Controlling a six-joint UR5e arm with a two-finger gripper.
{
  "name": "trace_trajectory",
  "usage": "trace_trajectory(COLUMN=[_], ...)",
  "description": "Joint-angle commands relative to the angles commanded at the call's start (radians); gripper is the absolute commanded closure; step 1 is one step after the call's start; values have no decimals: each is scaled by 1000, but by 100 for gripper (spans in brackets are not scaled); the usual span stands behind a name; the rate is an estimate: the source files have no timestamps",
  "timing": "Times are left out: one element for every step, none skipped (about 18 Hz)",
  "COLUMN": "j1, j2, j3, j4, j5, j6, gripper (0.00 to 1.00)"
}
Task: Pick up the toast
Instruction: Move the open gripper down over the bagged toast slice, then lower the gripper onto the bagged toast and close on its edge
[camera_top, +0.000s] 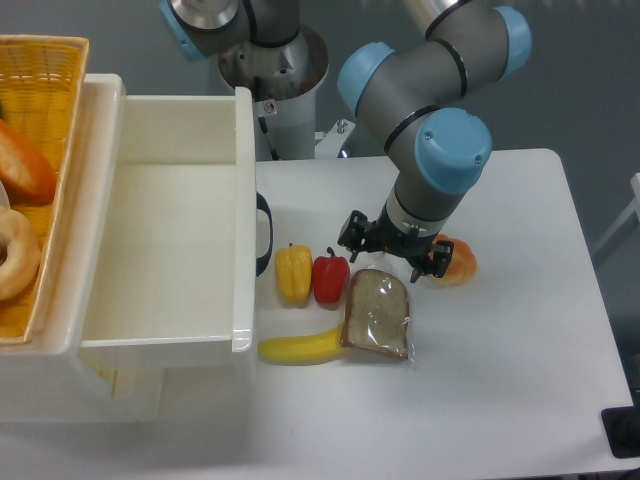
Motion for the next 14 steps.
trace_trajectory(j1=[0, -6, -15, -24, -31, -40, -46, -49, -54, -63, -64, -66, -68, -75], j2=[0, 0, -3, -6, -14, -23, -34, -46, -57, -75, -93, -110, -121, -127], j3=[-11, -17, -22, -22, -22, -22, -22, -23, -23, -20, -16, -11, -11, -11], j4=[19, 23, 25, 25, 25, 32, 46, 63, 71, 74, 80, 82, 83, 83], j5=[0, -2, 0, 0, 0, 5, 6, 8, 8, 8, 8, 8, 8, 8], j6=[-6, -14, -26, -44, -66, -86, -100, -106, -106, -104, -104, -106, -104, -104], gripper=[0, 0, 0, 0, 0, 0, 0, 0, 0, 0, 0, 0, 0, 0])
